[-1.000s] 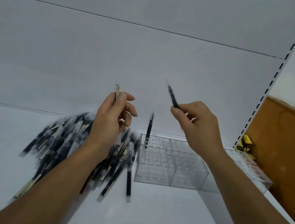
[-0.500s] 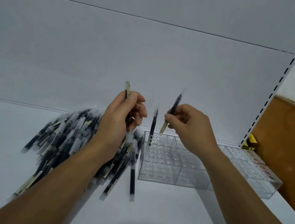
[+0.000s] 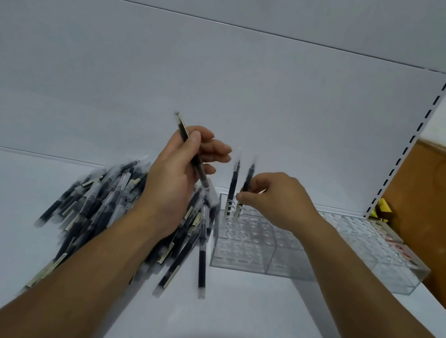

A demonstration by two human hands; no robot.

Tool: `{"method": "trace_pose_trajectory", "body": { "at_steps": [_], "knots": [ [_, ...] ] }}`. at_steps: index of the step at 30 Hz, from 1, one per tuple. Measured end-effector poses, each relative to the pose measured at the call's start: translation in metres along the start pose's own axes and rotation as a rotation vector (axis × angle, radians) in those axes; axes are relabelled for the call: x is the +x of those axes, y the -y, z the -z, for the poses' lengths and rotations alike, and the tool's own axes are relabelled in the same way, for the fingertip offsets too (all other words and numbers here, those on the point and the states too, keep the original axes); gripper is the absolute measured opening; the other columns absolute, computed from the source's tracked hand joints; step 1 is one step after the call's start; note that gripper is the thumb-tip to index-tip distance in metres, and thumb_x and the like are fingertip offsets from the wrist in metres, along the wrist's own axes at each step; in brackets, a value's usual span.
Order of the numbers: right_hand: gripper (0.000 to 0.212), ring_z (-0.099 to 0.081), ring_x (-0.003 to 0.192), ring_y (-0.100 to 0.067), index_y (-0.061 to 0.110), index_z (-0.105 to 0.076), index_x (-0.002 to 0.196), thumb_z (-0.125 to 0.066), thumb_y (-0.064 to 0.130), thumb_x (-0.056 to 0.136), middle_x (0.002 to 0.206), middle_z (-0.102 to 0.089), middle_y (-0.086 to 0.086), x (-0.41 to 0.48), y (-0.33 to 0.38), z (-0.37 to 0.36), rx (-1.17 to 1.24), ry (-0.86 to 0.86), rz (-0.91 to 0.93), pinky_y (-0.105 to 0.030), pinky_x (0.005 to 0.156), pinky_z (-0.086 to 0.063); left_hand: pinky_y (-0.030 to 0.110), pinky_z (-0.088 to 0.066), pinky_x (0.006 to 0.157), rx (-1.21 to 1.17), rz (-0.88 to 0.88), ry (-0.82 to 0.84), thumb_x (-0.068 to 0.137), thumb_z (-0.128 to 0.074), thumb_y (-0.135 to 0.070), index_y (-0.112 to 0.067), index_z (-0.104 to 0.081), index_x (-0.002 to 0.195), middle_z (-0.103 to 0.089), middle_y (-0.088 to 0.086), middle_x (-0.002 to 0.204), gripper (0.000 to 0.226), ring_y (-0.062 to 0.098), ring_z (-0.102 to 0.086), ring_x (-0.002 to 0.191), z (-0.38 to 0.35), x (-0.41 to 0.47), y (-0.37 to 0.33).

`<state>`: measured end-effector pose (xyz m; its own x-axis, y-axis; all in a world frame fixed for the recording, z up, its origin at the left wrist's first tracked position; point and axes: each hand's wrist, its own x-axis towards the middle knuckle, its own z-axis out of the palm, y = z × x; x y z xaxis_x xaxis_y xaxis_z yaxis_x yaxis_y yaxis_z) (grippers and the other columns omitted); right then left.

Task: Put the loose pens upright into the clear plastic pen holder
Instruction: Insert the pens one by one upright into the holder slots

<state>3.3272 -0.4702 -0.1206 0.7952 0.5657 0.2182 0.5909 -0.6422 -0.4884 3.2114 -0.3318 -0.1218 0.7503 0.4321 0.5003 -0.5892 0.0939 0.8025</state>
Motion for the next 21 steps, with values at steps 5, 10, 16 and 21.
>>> {"method": "trace_pose_trajectory", "body": {
  "at_steps": [5,10,16,21],
  "knots": [
    [0.015,-0.058,0.092,-0.002,0.034,-0.070,0.101,-0.063,0.042,0.090,0.110,-0.067,0.016,-0.014,-0.002,0.009,0.008,-0.191,0.047,-0.026,0.079,-0.044,0.033,-0.041,0.087,-0.048,0.042,-0.003,0.106,-0.029,-0.026,-0.022,-0.050,0.096,-0.072,0.000,0.112,0.024,0.015,-0.066,0.108,-0.002,0.000,0.000],
    [0.025,-0.060,0.076,0.006,0.042,-0.067,0.090,-0.054,0.063,0.084,0.083,-0.067,0.022,-0.039,0.017,0.018,0.337,-0.291,0.226,-0.012,0.065,-0.043,0.033,-0.039,0.096,-0.179,0.036,0.015,0.107,-0.020,-0.031,-0.023,-0.042,0.095,-0.067,-0.005,0.125,0.027,0.010,-0.059,0.121,-0.004,0.001,0.001],
    [0.019,-0.069,0.071,-0.005,0.030,-0.069,0.104,-0.073,0.033,0.086,0.081,-0.073,0.003,-0.045,0.032,0.007,0.566,0.015,0.229,-0.020,0.062,-0.053,0.033,-0.033,0.108,-0.255,0.050,0.047,0.107,-0.018,-0.033,-0.021,-0.042,0.098,-0.061,-0.007,0.134,0.029,0.006,-0.050,0.130,-0.009,0.001,0.006],
    [0.010,-0.059,0.066,-0.005,0.019,-0.074,0.096,-0.069,0.017,0.087,0.076,-0.072,0.002,-0.044,0.022,0.022,0.984,-0.109,0.165,-0.017,0.054,-0.044,0.029,-0.043,0.100,0.033,0.139,-0.017,0.095,-0.037,-0.056,-0.025,-0.057,0.119,-0.066,-0.011,0.123,0.044,0.000,-0.059,0.115,-0.009,-0.001,0.008]
  ]
}}
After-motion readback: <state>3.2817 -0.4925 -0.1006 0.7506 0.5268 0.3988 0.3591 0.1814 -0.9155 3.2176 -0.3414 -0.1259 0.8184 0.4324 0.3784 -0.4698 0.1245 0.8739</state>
